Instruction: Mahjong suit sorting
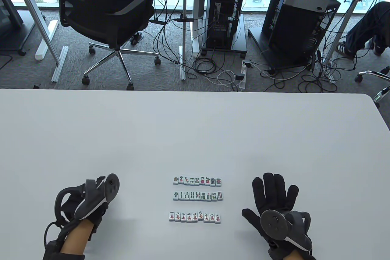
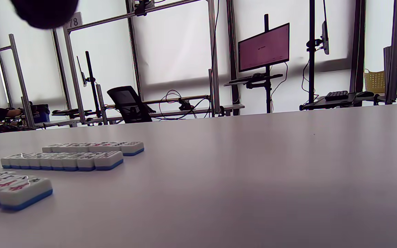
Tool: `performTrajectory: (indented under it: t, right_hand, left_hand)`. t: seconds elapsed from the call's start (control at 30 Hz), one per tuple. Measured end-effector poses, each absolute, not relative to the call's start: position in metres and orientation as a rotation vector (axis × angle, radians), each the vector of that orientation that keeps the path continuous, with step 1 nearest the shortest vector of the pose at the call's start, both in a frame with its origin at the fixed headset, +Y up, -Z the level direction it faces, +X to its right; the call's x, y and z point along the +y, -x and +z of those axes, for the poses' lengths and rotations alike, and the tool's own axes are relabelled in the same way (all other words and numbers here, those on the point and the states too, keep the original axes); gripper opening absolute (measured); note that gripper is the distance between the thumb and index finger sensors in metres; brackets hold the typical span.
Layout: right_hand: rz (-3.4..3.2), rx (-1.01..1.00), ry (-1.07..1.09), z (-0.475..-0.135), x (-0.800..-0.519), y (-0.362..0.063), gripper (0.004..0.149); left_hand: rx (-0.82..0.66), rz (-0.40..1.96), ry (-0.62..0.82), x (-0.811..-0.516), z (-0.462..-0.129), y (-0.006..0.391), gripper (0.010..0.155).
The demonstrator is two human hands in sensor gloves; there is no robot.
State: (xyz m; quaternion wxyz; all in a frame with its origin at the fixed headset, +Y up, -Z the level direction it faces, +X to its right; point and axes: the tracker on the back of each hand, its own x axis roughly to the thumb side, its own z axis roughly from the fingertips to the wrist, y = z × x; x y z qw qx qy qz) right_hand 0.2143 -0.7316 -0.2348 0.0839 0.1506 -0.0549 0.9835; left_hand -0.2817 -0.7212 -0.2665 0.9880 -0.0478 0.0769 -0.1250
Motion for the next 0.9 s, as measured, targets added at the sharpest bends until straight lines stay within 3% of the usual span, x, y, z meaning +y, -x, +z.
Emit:
performTrajectory:
  t: [0.37, 0.57, 0.7, 0.9]
  right_hand:
    - [2.966, -0.117, -0.433, -0.236, -0.737, -0.213, 0.09]
    - [2.96, -0.101, -0.427, -0.237, -0.736, -0.213, 0.089]
    - [2.961, -0.102, -0.433, -0.237, -0.736, -0.212, 0.09]
    - [2.969, -0.083, -0.444, -0.236, -0.737, -0.211, 0.089]
  left_hand:
    - [0.208, -0.277, 0.204, -0.764, -0.272, 0.302, 0.062]
    - [0.208, -0.211, 0.225, -0.765, -0.276, 0.303, 0.06]
    - [0.115, -0.199, 0.142, -0.755, -0.279, 0.277, 0.06]
    - [-0.159, -0.169, 0.166, -0.752, -0.295, 0.188, 0.06]
